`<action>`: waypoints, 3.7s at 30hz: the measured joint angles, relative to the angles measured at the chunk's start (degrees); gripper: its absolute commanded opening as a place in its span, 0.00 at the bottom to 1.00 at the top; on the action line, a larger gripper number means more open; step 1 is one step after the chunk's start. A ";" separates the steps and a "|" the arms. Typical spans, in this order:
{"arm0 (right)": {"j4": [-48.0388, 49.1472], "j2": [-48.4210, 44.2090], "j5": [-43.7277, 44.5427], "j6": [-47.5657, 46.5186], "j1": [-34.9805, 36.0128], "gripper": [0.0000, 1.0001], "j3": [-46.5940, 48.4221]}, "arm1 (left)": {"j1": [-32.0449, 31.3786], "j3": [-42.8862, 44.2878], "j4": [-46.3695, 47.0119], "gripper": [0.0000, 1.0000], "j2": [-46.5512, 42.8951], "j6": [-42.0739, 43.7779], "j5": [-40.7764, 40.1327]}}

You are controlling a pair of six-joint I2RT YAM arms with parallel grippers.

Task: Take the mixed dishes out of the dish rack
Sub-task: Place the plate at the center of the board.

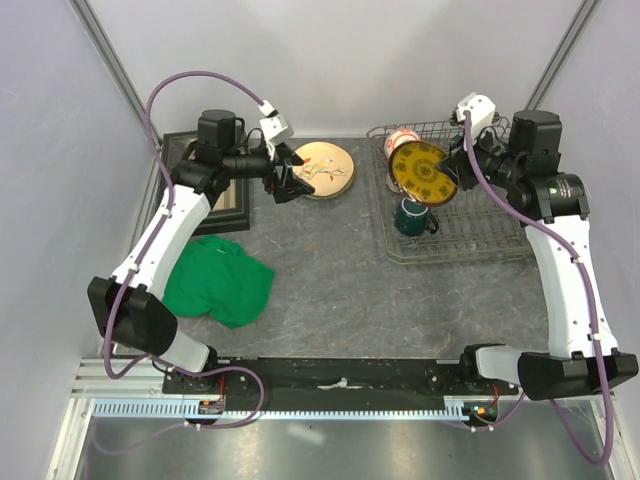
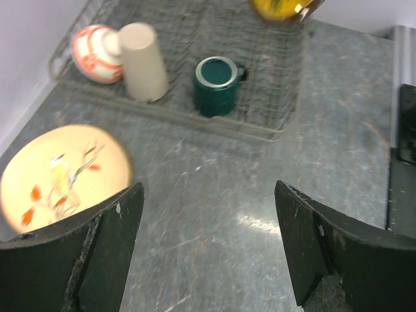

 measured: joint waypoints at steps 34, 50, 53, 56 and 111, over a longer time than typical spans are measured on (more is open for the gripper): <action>-2.21 -1.42 -1.64 -0.87 18.53 0.28 -2.97 | -16.15 11.80 -3.52 0.01 10.43 -1.27 4.57; 3.48 -6.84 5.25 -1.62 18.75 0.67 -13.11 | -8.81 9.75 -0.17 0.02 10.99 -7.52 -3.52; 4.79 -7.85 7.26 -1.36 18.75 0.68 -14.91 | -5.57 10.71 1.57 0.01 13.53 -11.52 -6.38; 5.92 -8.90 8.55 -1.03 18.75 0.69 -16.94 | -3.30 13.27 2.62 0.01 18.53 -16.00 -8.76; 13.77 -12.39 11.08 1.42 18.84 0.70 -30.64 | 6.54 44.89 3.78 0.19 61.86 -45.90 -12.26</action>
